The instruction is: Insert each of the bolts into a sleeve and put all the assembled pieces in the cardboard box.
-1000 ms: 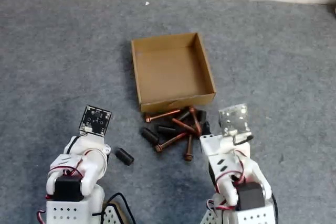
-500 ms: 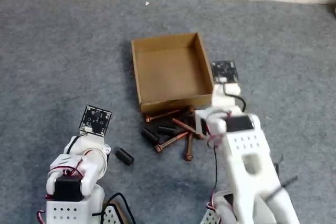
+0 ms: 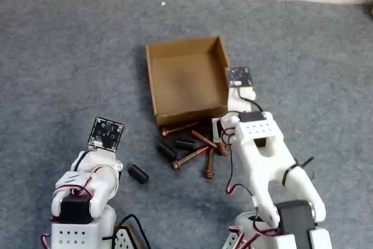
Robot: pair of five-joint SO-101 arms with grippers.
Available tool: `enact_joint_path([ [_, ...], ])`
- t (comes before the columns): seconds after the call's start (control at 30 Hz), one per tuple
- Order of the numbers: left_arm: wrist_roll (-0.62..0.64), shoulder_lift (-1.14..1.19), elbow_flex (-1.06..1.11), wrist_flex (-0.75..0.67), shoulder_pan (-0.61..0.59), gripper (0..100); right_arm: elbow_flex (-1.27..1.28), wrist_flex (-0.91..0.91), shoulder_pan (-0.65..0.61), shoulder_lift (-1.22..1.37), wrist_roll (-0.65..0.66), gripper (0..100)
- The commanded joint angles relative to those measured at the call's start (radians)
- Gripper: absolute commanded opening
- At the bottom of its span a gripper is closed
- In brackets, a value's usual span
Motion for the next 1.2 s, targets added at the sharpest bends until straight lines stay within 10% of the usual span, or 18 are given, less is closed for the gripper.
enact_joint_path([
  [0.0,-0.017,-0.004,-0.024,-0.021,-0.005,1,-0.038,-0.051,-0.015,0.061,-0.009,13.3],
  [0.73,-0.017,-0.004,-0.022,-0.021,-0.005,1,-0.001,0.104,0.097,-0.217,0.000,0.5],
  [1.17,-0.018,-0.004,-0.005,-0.037,-0.005,1,0.051,0.097,0.136,-0.033,0.299,2.9],
])
